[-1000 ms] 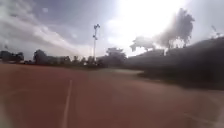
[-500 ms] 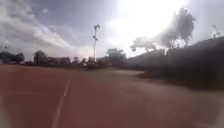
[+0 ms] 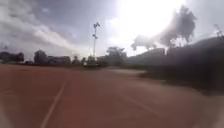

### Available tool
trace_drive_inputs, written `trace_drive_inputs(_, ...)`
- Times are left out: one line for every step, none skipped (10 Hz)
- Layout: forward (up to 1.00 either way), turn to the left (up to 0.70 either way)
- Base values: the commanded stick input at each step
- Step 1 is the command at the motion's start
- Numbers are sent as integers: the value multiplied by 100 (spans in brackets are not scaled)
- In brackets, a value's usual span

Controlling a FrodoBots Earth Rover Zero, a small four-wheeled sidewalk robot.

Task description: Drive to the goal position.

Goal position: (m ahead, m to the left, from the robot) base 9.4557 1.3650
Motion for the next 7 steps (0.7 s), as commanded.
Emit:
trace_drive_inputs(70, 0)
trace_drive_inputs(70, 0)
trace_drive_inputs(70, 0)
trace_drive_inputs(70, 0)
trace_drive_inputs(70, 0)
trace_drive_inputs(70, 0)
trace_drive_inputs(70, 0)
